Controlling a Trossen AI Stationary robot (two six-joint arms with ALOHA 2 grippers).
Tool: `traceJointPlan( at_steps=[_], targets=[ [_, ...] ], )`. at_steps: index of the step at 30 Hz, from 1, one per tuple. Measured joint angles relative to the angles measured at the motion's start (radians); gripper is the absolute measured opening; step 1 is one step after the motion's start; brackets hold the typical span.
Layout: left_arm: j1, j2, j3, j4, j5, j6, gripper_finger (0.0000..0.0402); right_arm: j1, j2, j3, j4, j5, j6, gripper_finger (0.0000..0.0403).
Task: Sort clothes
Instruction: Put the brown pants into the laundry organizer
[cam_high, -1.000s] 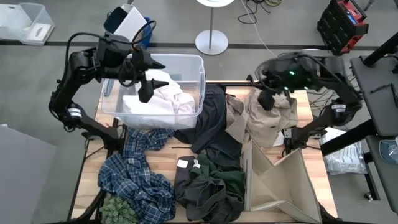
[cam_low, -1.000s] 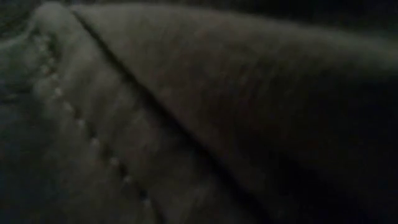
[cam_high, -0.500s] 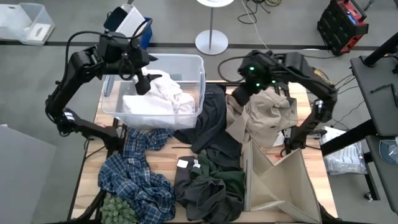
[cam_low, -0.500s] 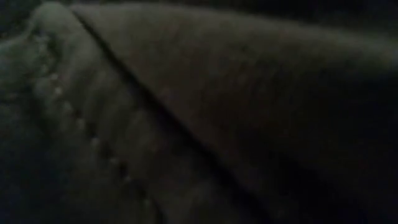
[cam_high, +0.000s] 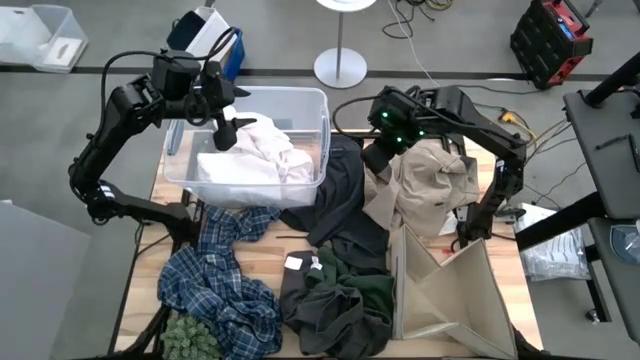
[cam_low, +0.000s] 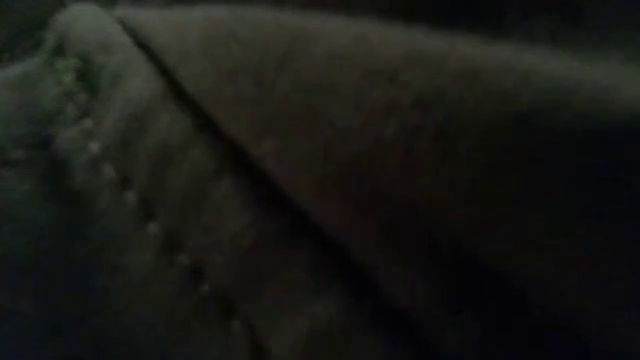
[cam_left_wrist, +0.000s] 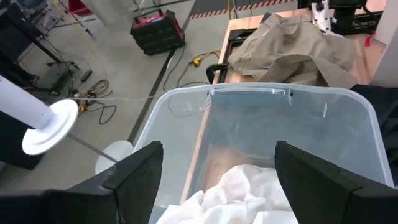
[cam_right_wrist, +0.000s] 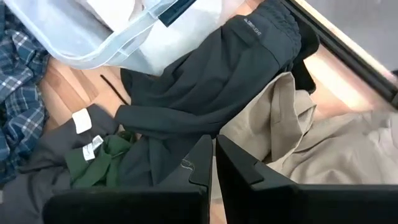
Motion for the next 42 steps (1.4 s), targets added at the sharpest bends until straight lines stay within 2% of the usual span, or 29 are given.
traceJointPlan(
  at_steps=[5,9,14,21,24,30,34,37,42],
  targets=[
    [0.0,-0.01,0.0,-0.002,-0.001,-0.011,0.0284,0.0,-0.113,-0.144,0.001,-0.118,0.142,0.0013],
    [0.0,-0.024,0.0,0.0,-0.001,-0.024,0.0284,-0.001,-0.299,-0.376,-0.002,-0.087,0.269,0.0013],
    [0.0,-0.031,0.0,0.048,-0.001,-0.03,0.0284,-0.019,-0.509,-0.715,-0.003,-0.043,0.322,0.0013],
    [0.0,-0.011,0.0,0.12,-0.002,-0.063,0.0284,-0.018,-0.661,-1.078,-0.002,-0.128,0.466,0.0013],
    [0.0,0.007,0.0,0.132,-0.002,-0.071,0.0284,-0.018,-0.671,-1.195,0.002,-0.127,0.479,0.0013],
    [0.0,0.047,0.0,0.146,-0.002,-0.088,0.0284,-0.018,-0.616,-1.344,0.017,-0.12,0.336,0.0013],
    [0.0,0.064,0.0,0.147,-0.002,-0.099,0.0284,-0.017,-0.567,-1.376,0.051,-0.032,0.198,0.002],
    [0.0,0.068,0.0,0.148,-0.002,-0.113,0.0284,-0.018,-0.536,-1.391,0.131,0.015,0.107,0.0043],
    [-0.001,0.06,0.0,0.146,-0.002,-0.136,0.0284,-0.017,-0.473,-1.439,0.221,0.043,-0.06,0.0111]
  ],
)
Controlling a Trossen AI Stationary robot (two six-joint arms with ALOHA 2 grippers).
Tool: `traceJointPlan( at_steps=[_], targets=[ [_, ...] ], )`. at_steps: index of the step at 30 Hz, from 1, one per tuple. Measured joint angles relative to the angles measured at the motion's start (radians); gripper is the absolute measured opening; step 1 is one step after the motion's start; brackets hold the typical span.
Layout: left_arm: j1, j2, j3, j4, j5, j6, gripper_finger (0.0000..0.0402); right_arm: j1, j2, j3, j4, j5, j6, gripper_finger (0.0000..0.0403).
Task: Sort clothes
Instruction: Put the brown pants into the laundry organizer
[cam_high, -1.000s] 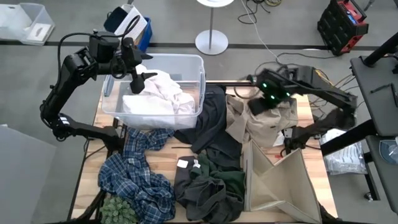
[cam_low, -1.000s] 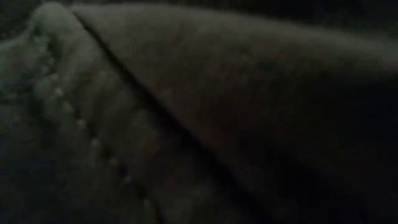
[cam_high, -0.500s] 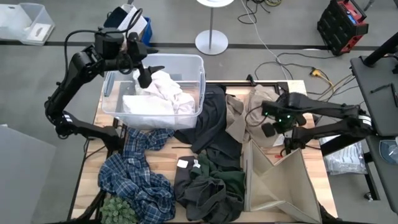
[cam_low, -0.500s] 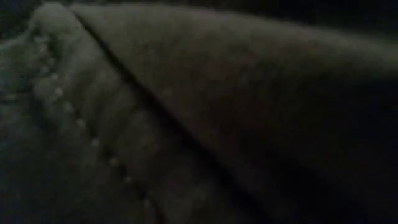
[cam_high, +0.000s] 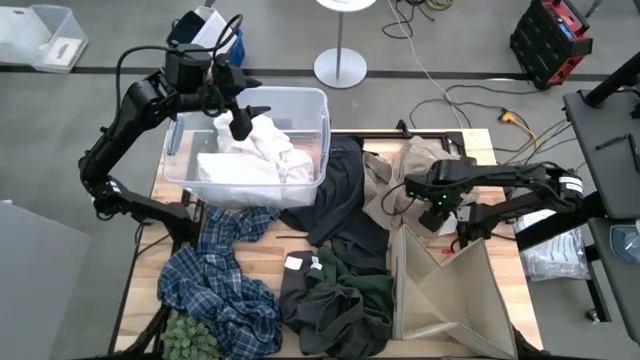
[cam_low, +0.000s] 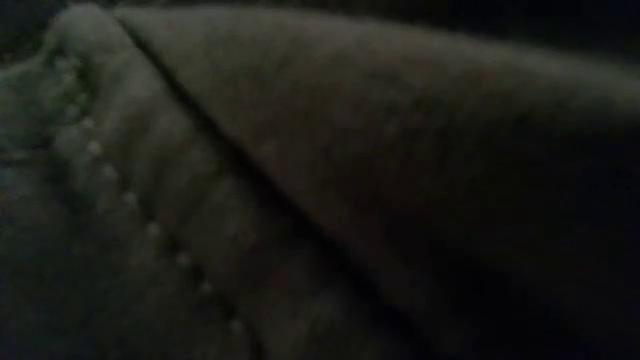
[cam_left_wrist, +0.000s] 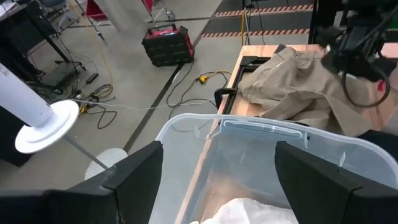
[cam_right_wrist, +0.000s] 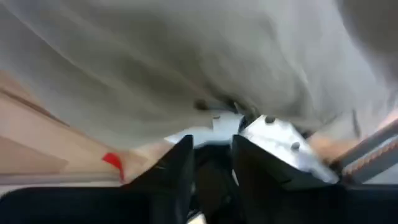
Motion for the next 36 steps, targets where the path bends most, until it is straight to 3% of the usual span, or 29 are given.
traceJointPlan(
  at_steps=[4,10,18,22,26,27,30,36],
  targets=[
    [0.0,-0.017,0.0,-0.011,-0.001,-0.007,0.0284,0.0,0.055,-0.008,0.023,0.005,-0.141,0.0158],
    [0.0,-0.037,0.0,-0.014,-0.003,-0.027,0.0284,-0.003,0.175,-0.003,0.04,0.005,-0.088,0.02],
    [0.001,-0.04,0.0,-0.013,-0.009,-0.027,0.0284,-0.004,0.276,-0.003,0.278,0.026,-0.036,0.0221],
    [0.001,-0.039,0.0,-0.013,-0.01,-0.031,0.0284,-0.016,0.333,0.0,0.314,0.022,-0.049,0.0168],
    [0.001,-0.039,0.0,-0.005,-0.01,-0.031,0.0284,-0.022,0.369,0.001,0.321,0.03,-0.093,0.0045],
    [0.001,-0.039,0.0,-0.003,-0.01,-0.033,0.0284,-0.021,0.363,0.002,0.32,0.033,-0.097,0.0031],
    [0.001,-0.039,0.0,0.028,-0.01,-0.041,0.0284,-0.022,0.296,0.035,0.302,0.063,-0.065,0.0016],
    [0.0,-0.039,0.0,0.054,-0.008,-0.046,0.0284,-0.023,-0.019,0.234,0.188,0.212,0.103,0.0011]
  ],
)
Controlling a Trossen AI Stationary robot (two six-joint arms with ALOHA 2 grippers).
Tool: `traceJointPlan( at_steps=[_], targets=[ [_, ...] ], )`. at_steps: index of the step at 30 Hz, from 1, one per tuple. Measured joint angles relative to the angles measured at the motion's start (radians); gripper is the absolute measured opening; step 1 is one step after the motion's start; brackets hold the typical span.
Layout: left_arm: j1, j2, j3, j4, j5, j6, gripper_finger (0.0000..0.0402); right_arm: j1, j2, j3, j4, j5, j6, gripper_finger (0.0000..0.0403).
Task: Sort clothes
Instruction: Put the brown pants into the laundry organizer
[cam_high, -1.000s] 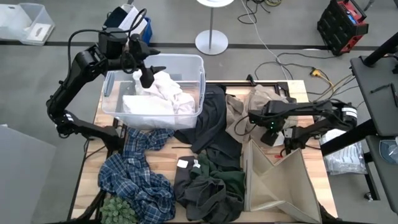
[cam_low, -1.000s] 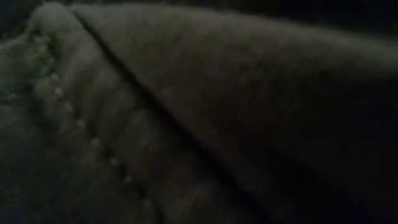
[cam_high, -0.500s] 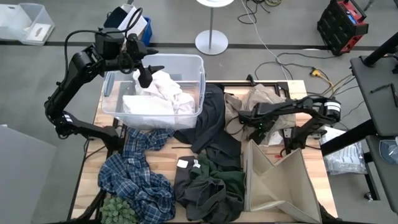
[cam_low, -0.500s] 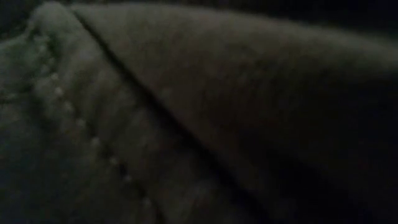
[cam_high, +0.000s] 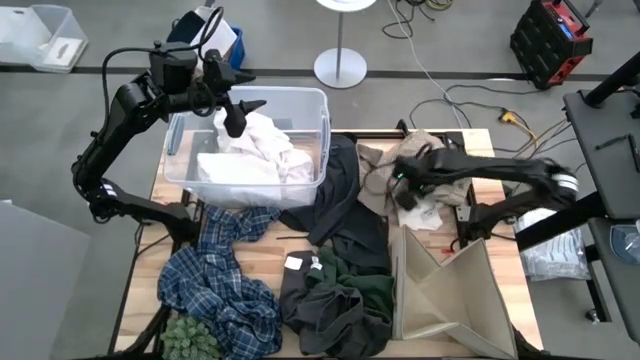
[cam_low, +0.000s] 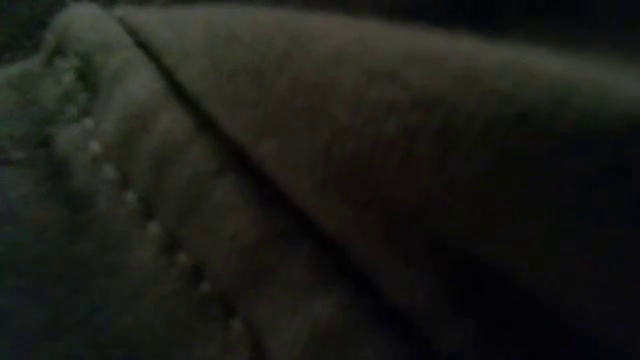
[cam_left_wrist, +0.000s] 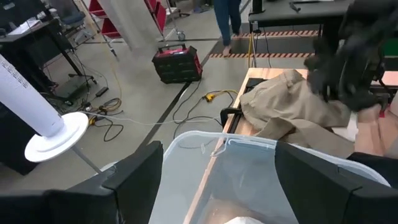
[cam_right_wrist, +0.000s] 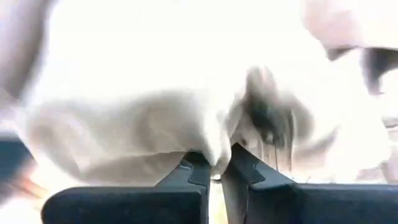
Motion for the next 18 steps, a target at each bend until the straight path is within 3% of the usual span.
traceJointPlan(
  at_steps=[6,12,15,18],
  targets=[
    [-0.003,0.0,0.0,0.051,0.062,-0.031,0.0284,0.0,-0.24,0.168,0.043,0.083,0.098,0.001],
    [-0.017,0.0,0.0,0.167,0.087,-0.059,0.0284,0.003,-0.34,0.311,0.393,0.086,-0.07,0.0009],
    [-0.03,-0.003,0.008,0.207,0.087,-0.08,0.0284,0.003,-0.345,0.387,0.529,0.011,-0.177,0.0009],
    [-0.047,-0.002,0.043,0.212,0.087,-0.113,0.0284,0.003,-0.331,0.457,0.616,-0.165,-0.249,0.0009]
  ],
)
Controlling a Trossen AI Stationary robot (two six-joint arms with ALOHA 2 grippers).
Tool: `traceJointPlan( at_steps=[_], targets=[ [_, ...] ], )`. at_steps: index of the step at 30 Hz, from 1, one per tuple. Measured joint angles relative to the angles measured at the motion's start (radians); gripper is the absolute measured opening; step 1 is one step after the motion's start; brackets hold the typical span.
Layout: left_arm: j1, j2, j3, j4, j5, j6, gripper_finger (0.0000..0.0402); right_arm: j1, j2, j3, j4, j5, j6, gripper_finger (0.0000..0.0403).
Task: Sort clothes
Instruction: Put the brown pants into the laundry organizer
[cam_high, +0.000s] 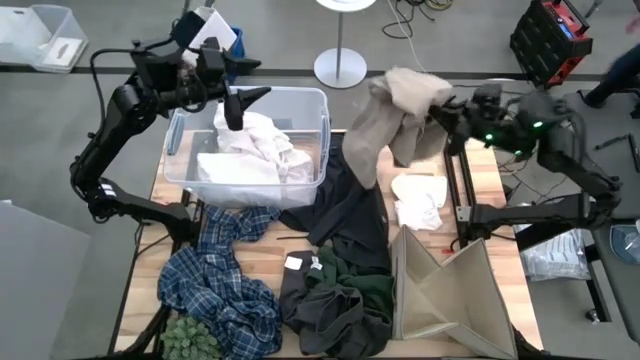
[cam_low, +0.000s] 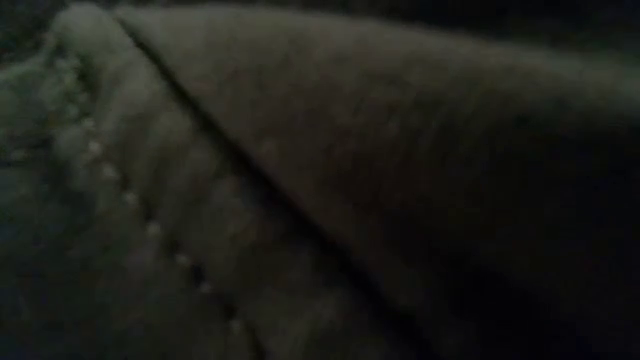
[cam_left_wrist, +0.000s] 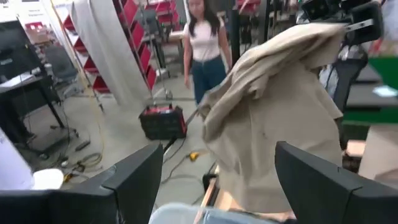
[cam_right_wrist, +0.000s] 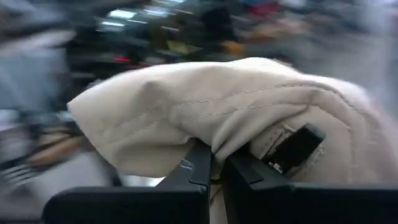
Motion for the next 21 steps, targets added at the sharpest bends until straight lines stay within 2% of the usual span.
traceJointPlan(
  at_steps=[3,6,10,12,14,16,18,21],
  targets=[
    [-0.022,0.0,0.044,0.001,0.0,-0.037,0.0284,0.0,0.028,0.078,0.064,-0.327,0.02,0.0009],
    [-0.04,0.0,0.099,0.0,-0.001,-0.075,0.0284,0.0,0.056,0.159,0.067,-0.668,0.166,0.0009],
    [-0.049,0.0,0.173,0.001,-0.016,-0.102,0.0284,0.0,0.077,0.218,0.06,-1.019,0.412,0.0009],
    [-0.049,0.0,0.204,0.0,-0.042,-0.123,0.0284,0.0,0.075,0.236,0.023,-1.139,0.507,0.0009],
    [-0.049,-0.001,0.231,-0.002,-0.069,-0.144,0.0284,0.001,0.064,0.26,-0.085,-1.168,0.548,0.001],
    [-0.049,-0.001,0.254,-0.012,-0.081,-0.156,0.0284,0.0,0.052,0.296,-0.271,-1.164,0.554,0.001],
    [-0.049,-0.002,0.274,-0.026,-0.082,-0.157,0.0284,0.0,0.041,0.334,-0.523,-1.151,0.524,0.001],
    [-0.049,-0.003,0.285,-0.043,-0.083,-0.159,0.0284,0.001,0.034,0.377,-0.97,-1.037,0.445,0.001]
  ],
)
